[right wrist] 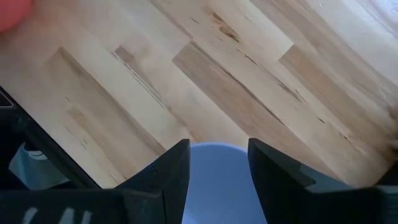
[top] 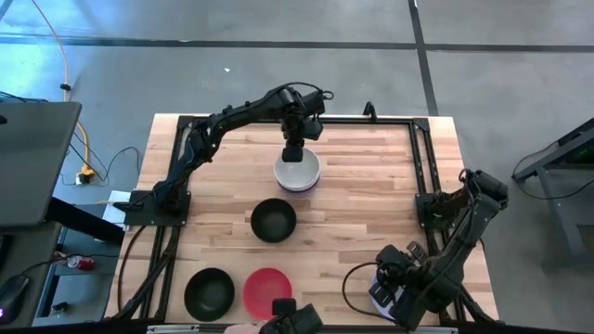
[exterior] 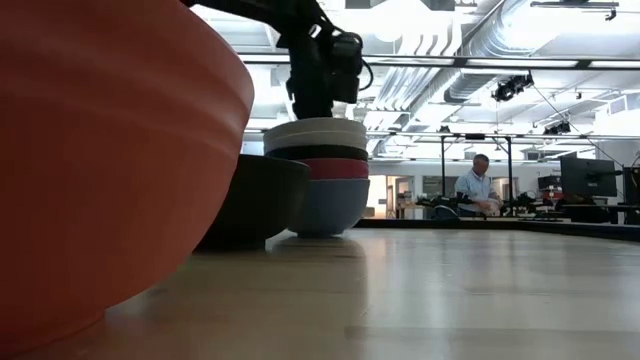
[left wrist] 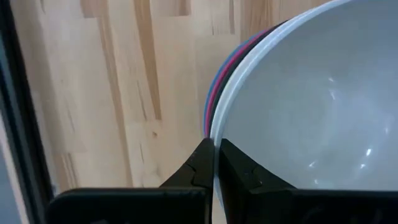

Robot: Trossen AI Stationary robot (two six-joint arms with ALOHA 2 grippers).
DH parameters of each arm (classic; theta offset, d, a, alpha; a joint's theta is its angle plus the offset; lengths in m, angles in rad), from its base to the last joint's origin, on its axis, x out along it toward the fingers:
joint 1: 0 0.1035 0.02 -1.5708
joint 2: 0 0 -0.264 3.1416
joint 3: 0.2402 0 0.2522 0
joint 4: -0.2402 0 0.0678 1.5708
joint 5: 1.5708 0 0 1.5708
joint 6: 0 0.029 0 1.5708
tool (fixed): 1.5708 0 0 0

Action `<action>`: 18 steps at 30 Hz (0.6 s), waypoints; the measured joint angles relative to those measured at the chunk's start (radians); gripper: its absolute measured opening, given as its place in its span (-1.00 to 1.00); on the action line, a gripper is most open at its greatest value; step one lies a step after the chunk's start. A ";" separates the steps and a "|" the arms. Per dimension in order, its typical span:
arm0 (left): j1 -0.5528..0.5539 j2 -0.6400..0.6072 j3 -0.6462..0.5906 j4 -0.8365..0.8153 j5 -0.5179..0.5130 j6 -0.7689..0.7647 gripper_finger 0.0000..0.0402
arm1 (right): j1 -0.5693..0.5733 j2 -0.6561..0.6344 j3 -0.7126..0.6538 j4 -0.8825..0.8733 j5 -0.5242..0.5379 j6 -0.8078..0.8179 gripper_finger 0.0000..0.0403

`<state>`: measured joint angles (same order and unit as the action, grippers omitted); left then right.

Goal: Nest bowls inside each other
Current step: Stack the left white bowl on top of the right white bowl, then stack the violet bowl on top of the white bowl

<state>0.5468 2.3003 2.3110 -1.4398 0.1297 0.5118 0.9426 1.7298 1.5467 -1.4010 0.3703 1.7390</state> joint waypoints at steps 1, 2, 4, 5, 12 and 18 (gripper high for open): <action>0.000 0.005 0.000 -0.001 0.005 0.000 -1.00 | 0.002 0.000 -0.005 0.006 0.001 0.000 -0.24; 0.001 0.007 0.001 -0.001 0.012 0.002 -1.00 | 0.003 0.000 -0.008 0.009 0.001 0.000 -0.24; 0.001 0.009 0.001 0.001 0.016 0.005 -1.00 | 0.008 0.000 -0.011 0.010 0.001 0.002 -0.24; 0.000 0.009 0.001 0.003 0.017 0.005 -1.00 | 0.010 0.000 -0.011 0.008 0.003 0.008 -0.24; -0.003 -0.008 0.040 -0.006 0.073 0.011 -0.72 | 0.019 0.000 -0.011 0.006 0.012 0.026 -0.24; -0.013 -0.044 0.045 0.023 0.087 0.016 -0.31 | 0.021 0.000 -0.011 0.003 0.024 0.035 -0.24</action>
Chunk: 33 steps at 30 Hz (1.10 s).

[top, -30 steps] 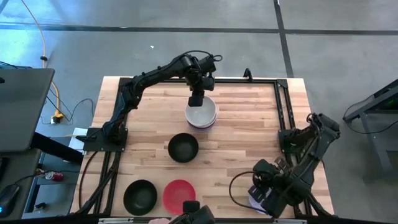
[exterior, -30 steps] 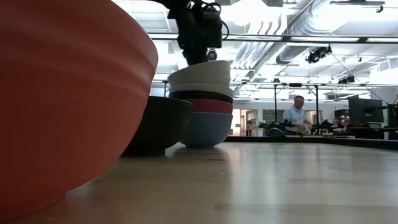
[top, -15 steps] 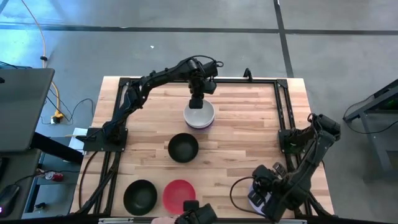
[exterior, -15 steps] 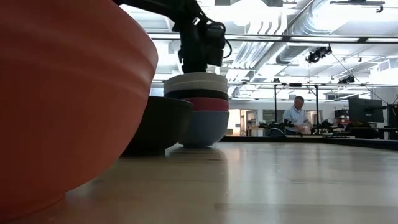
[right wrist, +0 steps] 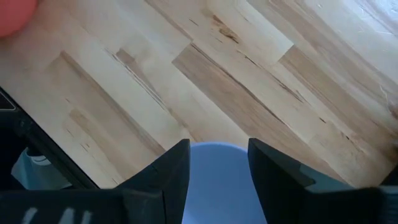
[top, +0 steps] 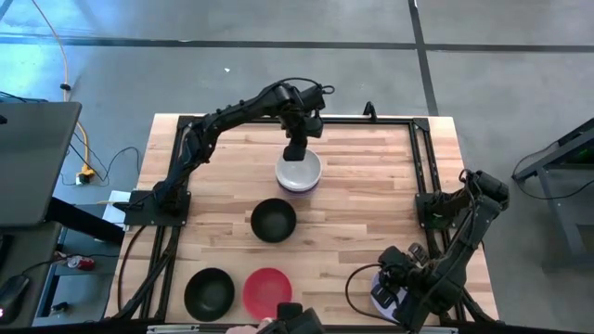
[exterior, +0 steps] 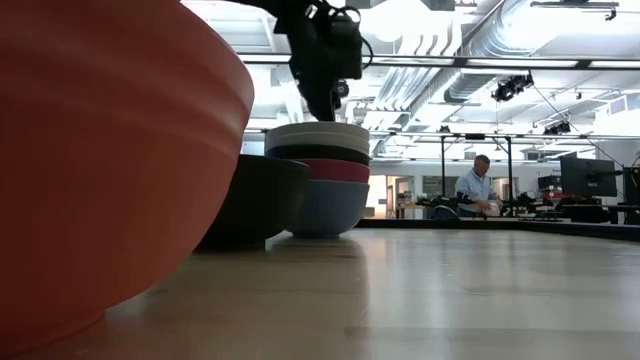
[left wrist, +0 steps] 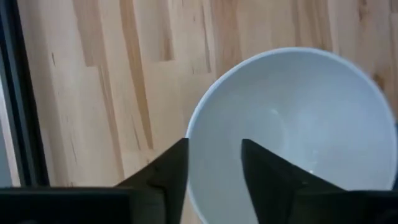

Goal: Nest bowls inside each other
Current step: Stack the violet bowl on top of the white bowl

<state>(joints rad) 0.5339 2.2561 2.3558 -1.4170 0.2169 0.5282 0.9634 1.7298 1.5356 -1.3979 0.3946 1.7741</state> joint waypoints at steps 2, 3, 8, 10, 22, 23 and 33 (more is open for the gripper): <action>0.000 -0.009 0.000 0.001 0.000 0.000 -0.20 | 0.002 0.000 0.000 -0.002 -0.001 0.002 -0.24; 0.001 -0.014 0.000 -0.001 -0.003 0.000 -0.16 | 0.004 0.000 0.000 -0.009 -0.012 0.009 -0.24; 0.002 -0.054 0.000 -0.030 -0.012 -0.001 -0.02 | 0.041 0.000 0.000 -0.104 -0.169 0.162 -0.24; 0.002 -0.076 0.000 -0.031 -0.011 0.000 0.00 | 0.054 0.000 0.000 -0.122 -0.215 0.214 -0.24; 0.039 -0.219 0.000 -0.034 0.125 0.017 0.01 | 0.058 0.010 -0.060 -0.049 -0.314 0.231 -0.24; 0.040 -0.231 0.000 -0.034 0.131 0.017 0.01 | 0.058 0.010 -0.079 -0.036 -0.341 0.231 -0.24; 0.033 -0.324 0.000 -0.038 0.164 -0.013 -0.01 | 0.058 0.010 -0.226 0.101 -0.456 0.190 -0.24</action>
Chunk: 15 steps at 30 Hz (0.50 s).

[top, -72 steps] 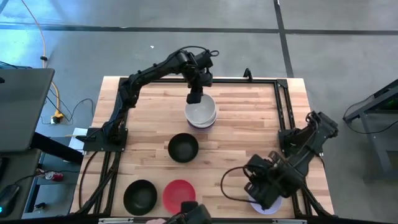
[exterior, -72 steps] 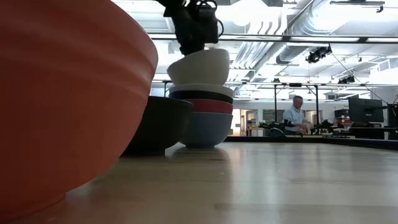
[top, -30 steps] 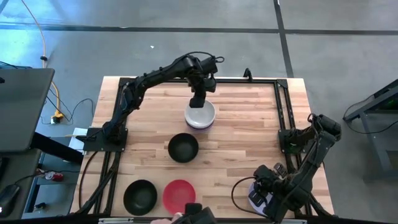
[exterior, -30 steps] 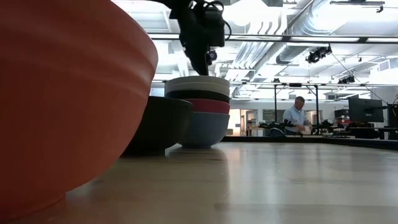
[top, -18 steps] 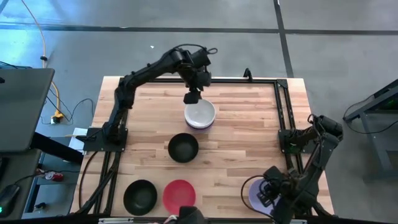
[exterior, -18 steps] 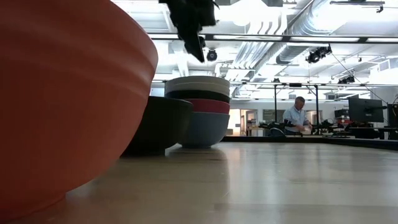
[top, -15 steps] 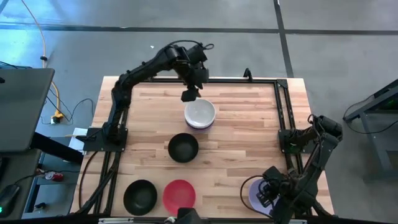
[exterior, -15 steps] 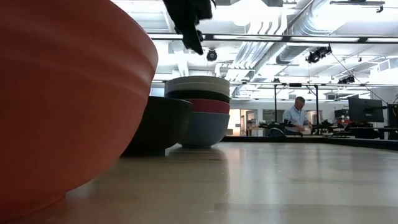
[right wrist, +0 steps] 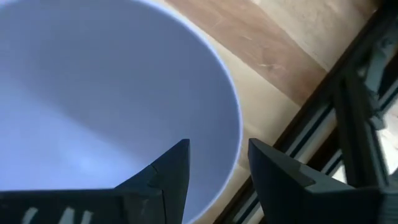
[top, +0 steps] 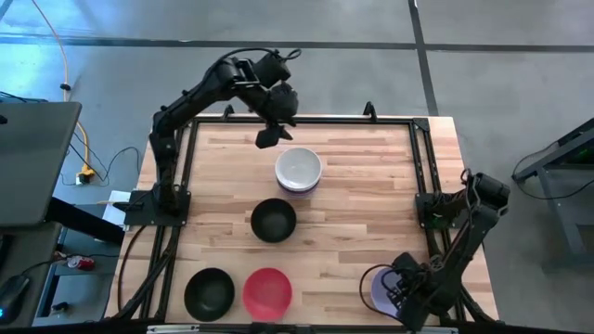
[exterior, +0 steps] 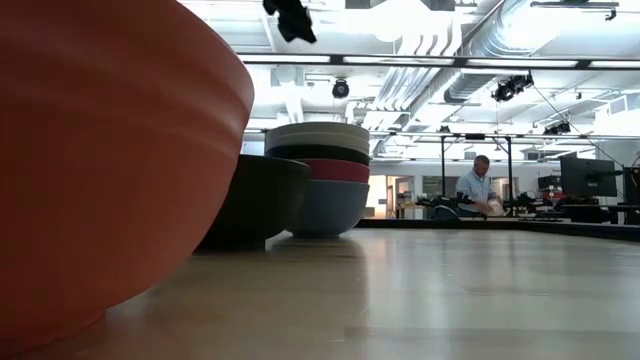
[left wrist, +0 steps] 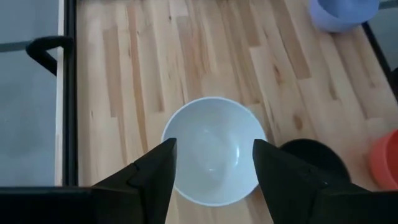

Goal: Nest bowls inside each other
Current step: Stack the violet bowl on top of the white bowl

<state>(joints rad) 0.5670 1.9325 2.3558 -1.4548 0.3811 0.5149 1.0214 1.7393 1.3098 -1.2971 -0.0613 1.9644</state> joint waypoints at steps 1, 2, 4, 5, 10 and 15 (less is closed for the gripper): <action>-0.002 -0.007 0.000 0.000 0.002 -0.005 -0.01 | 0.000 0.000 -0.011 0.012 -0.004 -0.001 -0.24; -0.006 -0.014 0.000 0.000 0.001 -0.008 -0.01 | 0.000 -0.003 -0.024 0.026 -0.011 -0.001 -0.24; -0.013 -0.022 0.000 0.000 0.001 -0.015 -0.01 | 0.000 -0.012 -0.048 0.051 -0.023 0.002 -0.24; -0.016 -0.025 0.000 0.000 0.001 -0.015 -0.01 | 0.000 -0.014 -0.056 0.052 -0.029 0.008 -0.24; -0.048 -0.032 0.000 0.000 0.001 -0.015 -0.02 | 0.000 -0.018 -0.097 0.064 -0.074 0.022 -0.24; -0.061 -0.031 0.000 0.000 0.000 -0.011 -0.02 | 0.000 -0.019 -0.117 0.104 -0.075 0.025 -0.25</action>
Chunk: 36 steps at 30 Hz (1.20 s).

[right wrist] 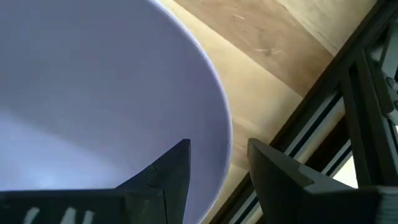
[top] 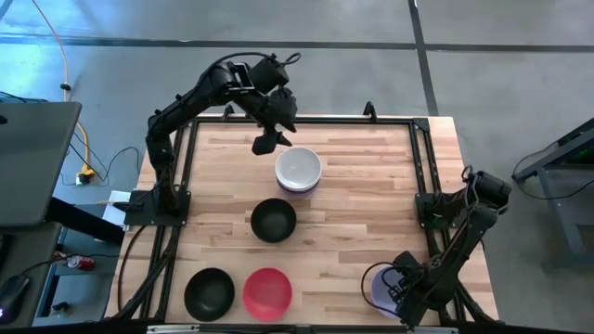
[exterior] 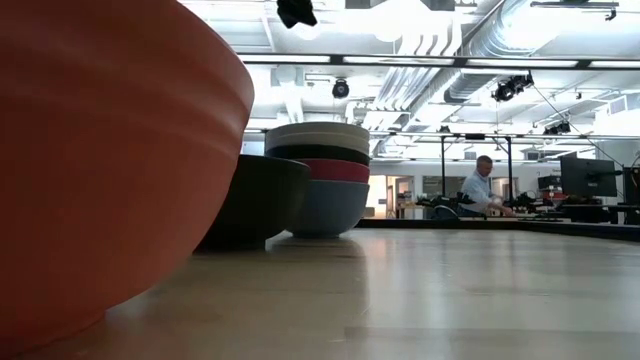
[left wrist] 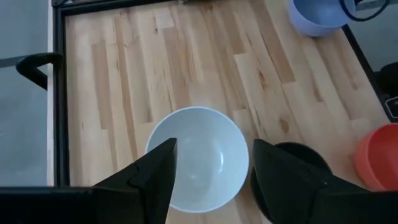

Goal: Nest bowls inside each other
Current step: Stack the violet bowl on top of the white bowl

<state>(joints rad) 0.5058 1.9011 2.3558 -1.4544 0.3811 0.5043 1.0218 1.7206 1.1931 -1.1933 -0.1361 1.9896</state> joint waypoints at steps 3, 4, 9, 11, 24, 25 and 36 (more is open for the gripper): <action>-0.005 0.000 0.000 0.000 -0.003 0.002 -0.02 | 0.000 0.000 0.000 0.010 0.004 0.000 -0.33; -0.005 0.000 0.000 -0.001 -0.003 0.001 -0.02 | 0.000 0.000 0.000 0.011 0.004 0.000 -0.37; -0.005 0.000 0.000 -0.030 -0.002 0.004 -0.02 | 0.000 0.000 0.000 0.014 0.008 0.000 -0.64; -0.004 0.000 0.000 -0.042 -0.003 0.009 -0.02 | -0.003 0.000 0.000 0.012 0.008 0.000 -0.77; 0.000 -0.028 0.000 -0.117 -0.028 0.018 -0.02 | -0.068 -0.038 0.001 -0.008 0.020 -0.071 -0.99; 0.004 -0.041 0.000 -0.117 -0.030 0.021 -0.02 | -0.077 -0.050 0.001 -0.011 0.031 -0.072 -0.99; 0.063 -0.212 0.000 -0.077 -0.070 0.007 -0.02 | -0.222 -0.151 0.000 -0.033 0.092 -0.231 -1.00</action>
<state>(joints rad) 0.5691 1.6892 2.3562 -1.5310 0.3115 0.5115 0.7996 1.5697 1.1934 -1.2260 -0.0444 1.7584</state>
